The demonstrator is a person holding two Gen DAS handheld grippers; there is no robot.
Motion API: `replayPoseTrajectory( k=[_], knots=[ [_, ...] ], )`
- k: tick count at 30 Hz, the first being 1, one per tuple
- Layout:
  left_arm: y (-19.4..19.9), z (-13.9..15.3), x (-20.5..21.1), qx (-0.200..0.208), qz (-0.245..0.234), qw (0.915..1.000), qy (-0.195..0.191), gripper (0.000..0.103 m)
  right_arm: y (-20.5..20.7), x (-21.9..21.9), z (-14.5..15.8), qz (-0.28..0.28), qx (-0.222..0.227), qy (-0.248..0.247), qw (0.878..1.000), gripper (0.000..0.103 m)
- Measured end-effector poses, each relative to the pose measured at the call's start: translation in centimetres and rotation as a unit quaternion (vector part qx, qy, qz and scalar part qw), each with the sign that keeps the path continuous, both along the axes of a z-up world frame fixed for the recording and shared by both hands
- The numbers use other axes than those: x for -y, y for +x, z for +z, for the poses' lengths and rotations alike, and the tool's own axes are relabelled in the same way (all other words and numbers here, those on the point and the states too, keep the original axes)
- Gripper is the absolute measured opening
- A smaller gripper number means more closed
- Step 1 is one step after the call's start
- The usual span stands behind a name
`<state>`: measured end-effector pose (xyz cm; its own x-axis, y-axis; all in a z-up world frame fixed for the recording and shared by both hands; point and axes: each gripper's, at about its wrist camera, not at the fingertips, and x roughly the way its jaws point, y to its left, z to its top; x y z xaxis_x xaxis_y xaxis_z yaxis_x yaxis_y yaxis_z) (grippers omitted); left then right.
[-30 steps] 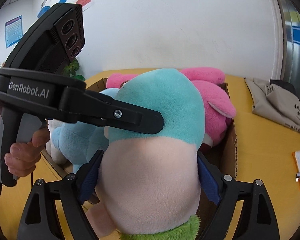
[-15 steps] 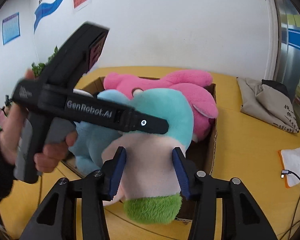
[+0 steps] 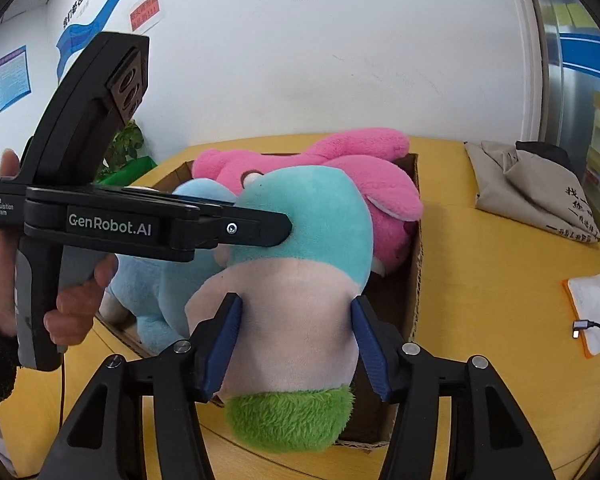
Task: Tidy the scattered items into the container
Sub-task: 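Carry the pig plush into the box and open both grippers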
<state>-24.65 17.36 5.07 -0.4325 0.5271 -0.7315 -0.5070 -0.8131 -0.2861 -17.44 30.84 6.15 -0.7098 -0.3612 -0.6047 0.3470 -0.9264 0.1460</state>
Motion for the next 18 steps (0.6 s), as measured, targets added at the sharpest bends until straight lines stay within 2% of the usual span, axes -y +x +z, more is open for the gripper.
replayPoseTrajectory(
  k=[3, 8, 9, 10, 11, 13, 16, 18],
  knots=[
    [-0.6, -1.1, 0.3, 0.025, 0.003, 0.9994, 0.023, 0.074, -0.3, -0.7, -0.6, -0.005, 0.009, -0.014, 1.000, 0.060],
    [1.0, -0.2, 0.1, 0.004, 0.019, 0.9997, -0.011, 0.073, -1.4, -0.5, -1.6, -0.004, 0.024, 0.004, 1.000, 0.063],
    [1.6, 0.0, 0.3, 0.001, 0.016, 0.9997, -0.018, 0.071, -1.8, 0.0, -2.5, -0.012, 0.041, 0.044, 0.998, 0.062],
    [2.5, 0.2, 0.7, -0.006, 0.014, 0.9996, -0.025, 0.069, -1.4, 0.9, -3.0, -0.005, 0.023, 0.090, 0.996, 0.060],
    [3.5, 0.4, 1.5, -0.018, 0.014, 0.9993, -0.029, 0.069, -1.1, 1.0, -3.2, -0.004, 0.018, 0.091, 0.996, 0.061],
    [5.3, 0.8, 3.6, -0.033, 0.015, 0.9990, -0.027, 0.069, -1.1, 0.4, -2.7, -0.015, 0.041, 0.056, 0.997, 0.061],
    [8.2, 1.1, 7.8, -0.049, 0.044, 0.9973, -0.033, 0.069, -0.5, 0.7, -2.3, -0.028, 0.038, 0.071, 0.996, 0.062],
    [9.8, 0.8, 11.1, -0.054, 0.076, 0.9947, -0.043, 0.069, 0.2, 1.0, -2.6, -0.036, 0.044, 0.083, 0.995, 0.068]
  ],
)
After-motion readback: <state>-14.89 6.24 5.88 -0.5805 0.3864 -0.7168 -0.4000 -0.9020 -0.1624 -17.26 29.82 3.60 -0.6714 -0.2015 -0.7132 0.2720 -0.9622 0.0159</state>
